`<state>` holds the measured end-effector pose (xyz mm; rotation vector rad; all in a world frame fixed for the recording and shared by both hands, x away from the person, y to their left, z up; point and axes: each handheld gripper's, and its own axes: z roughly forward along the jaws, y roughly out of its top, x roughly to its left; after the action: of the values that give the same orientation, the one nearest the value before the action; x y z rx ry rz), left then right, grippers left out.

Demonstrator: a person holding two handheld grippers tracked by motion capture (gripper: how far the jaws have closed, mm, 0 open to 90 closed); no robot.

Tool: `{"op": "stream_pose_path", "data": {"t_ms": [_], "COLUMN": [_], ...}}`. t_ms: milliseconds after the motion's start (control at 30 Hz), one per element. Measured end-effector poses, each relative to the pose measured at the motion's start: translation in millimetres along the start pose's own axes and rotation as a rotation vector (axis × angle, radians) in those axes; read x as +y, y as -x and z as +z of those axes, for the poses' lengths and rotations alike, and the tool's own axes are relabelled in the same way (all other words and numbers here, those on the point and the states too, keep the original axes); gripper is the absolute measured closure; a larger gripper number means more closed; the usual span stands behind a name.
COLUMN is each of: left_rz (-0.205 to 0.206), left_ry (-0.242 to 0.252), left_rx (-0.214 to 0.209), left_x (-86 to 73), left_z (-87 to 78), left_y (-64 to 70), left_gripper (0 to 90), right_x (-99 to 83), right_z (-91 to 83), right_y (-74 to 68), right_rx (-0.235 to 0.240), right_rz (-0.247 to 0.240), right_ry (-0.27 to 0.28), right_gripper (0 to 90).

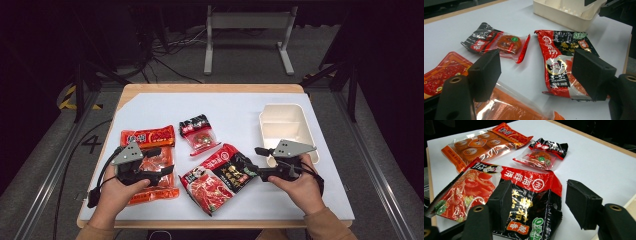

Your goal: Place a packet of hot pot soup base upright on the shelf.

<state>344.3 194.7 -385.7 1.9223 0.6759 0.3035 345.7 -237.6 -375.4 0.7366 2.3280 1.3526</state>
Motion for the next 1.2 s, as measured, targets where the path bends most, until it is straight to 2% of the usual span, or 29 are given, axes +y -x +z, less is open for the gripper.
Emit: {"op": "stream_pose_path", "data": {"t_ms": [200, 333, 433, 500, 633, 867, 1000, 1200], "left_rz": [-0.001, -0.002, -0.005, -0.013, 0.007, 0.043, 0.020, 0.021], "left_ry": [0.006, -0.007, 0.002, 0.009, 0.009, -0.025, -0.047, -0.061], "left_rx": [0.005, -0.002, -0.009, -0.022, -0.036, -0.086, -0.129, -0.166], "left_x": [0.0, -1.5, -1.2, 1.7, 10.3, 26.4, 33.6, 42.7], "left_z": [-1.3, 0.3, 1.5, 3.8, 12.1, 47.8, 70.0, 91.8], "left_y": [-0.7, -0.4, -0.5, -0.8, 0.5, 3.1, 3.3, 5.6], "left_gripper": [22.8, 22.6, 22.5, 22.4, 22.7, 23.1, 23.5, 27.3], "right_x": [1.4, 1.5, 1.0, 1.6, 3.7, 6.5, 3.9, 1.6], "right_z": [-1.5, -2.8, -2.8, -3.1, -6.0, -17.4, -21.6, -28.2], "right_y": [-2.3, -1.2, -1.0, -1.6, -1.8, 0.3, 2.4, 2.2], "right_rx": [-0.030, -0.045, -0.051, -0.054, -0.058, -0.083, -0.091, -0.100], "right_rz": [-0.011, 0.002, 0.009, 0.007, 0.004, 0.014, 0.021, 0.026], "right_ry": [-0.004, -0.006, -0.008, -0.008, 0.000, 0.023, 0.026, 0.033], "right_gripper": [36.8, 38.2, 38.6, 38.6, 38.3, 38.8, 38.1, 37.9]}}
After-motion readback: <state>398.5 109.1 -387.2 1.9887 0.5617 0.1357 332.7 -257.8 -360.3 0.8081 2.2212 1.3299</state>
